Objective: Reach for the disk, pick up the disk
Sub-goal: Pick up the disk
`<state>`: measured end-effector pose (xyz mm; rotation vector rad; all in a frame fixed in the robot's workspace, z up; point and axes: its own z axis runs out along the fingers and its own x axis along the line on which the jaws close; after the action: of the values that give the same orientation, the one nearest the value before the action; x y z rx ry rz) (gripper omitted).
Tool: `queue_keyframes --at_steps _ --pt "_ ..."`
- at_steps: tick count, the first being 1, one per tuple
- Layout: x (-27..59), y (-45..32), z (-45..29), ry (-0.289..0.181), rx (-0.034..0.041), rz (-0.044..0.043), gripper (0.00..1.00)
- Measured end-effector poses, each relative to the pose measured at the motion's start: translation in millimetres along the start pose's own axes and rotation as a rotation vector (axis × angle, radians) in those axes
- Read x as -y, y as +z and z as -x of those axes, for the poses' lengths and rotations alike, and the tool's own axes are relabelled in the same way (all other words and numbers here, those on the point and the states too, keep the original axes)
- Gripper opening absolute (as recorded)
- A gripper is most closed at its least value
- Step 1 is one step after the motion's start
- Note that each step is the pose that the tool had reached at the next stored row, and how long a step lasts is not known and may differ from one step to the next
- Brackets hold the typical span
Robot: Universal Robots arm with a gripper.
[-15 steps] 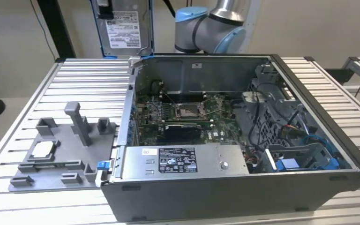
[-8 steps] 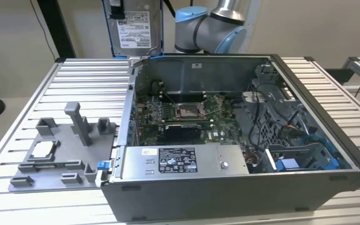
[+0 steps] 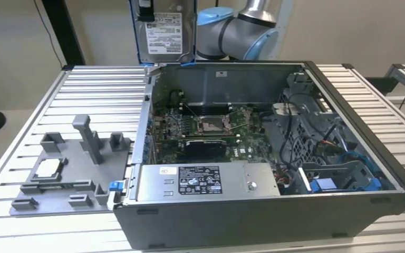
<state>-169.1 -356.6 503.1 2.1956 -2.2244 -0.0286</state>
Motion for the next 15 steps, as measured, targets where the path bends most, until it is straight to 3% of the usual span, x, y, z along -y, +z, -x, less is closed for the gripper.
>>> queue_keyframes --at_steps 15 --pt "40.3 -1.0 0.5 0.000 0.0000 0.0000 0.00"
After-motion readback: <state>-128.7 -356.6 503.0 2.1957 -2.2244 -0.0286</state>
